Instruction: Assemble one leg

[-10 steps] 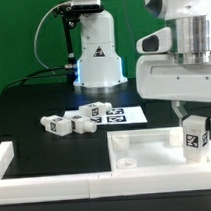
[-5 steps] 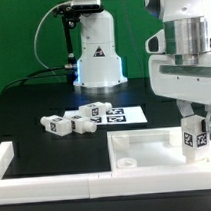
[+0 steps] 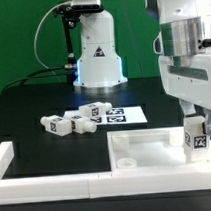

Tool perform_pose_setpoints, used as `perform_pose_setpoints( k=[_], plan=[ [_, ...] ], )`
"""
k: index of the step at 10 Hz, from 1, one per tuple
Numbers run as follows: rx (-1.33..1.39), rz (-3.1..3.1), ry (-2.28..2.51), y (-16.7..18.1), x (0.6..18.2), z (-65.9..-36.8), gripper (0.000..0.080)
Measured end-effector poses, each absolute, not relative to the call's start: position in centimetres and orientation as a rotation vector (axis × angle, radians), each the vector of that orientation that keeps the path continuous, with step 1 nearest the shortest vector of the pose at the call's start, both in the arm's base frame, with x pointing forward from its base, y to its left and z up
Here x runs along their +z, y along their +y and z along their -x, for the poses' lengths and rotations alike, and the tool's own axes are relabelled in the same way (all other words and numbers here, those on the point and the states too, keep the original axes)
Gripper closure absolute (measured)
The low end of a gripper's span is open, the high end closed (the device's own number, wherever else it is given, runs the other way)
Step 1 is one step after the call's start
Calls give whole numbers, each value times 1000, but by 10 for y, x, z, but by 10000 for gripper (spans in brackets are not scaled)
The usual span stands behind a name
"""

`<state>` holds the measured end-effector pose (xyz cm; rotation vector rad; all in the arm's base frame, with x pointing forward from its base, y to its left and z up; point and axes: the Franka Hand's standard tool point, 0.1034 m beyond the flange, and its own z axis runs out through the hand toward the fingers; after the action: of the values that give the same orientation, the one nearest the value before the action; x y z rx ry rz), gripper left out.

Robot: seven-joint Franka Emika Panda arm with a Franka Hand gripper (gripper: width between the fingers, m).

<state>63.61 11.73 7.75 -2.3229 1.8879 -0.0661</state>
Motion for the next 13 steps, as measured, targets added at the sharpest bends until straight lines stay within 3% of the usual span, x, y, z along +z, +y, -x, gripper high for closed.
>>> perform_pose_setpoints(
  k=[1, 4, 8, 10, 12, 13],
  plan=[
    [-108, 2563, 1579, 115, 79, -639, 177],
    [-141, 2909, 861, 103, 79, -638, 151],
    [-160, 3002, 565, 100, 78, -639, 150],
    [-209, 3070, 174, 110, 83, -645, 150],
    [-203, 3062, 269, 108, 82, -644, 173],
    [-199, 3044, 387, 108, 82, -644, 343]
  ],
)
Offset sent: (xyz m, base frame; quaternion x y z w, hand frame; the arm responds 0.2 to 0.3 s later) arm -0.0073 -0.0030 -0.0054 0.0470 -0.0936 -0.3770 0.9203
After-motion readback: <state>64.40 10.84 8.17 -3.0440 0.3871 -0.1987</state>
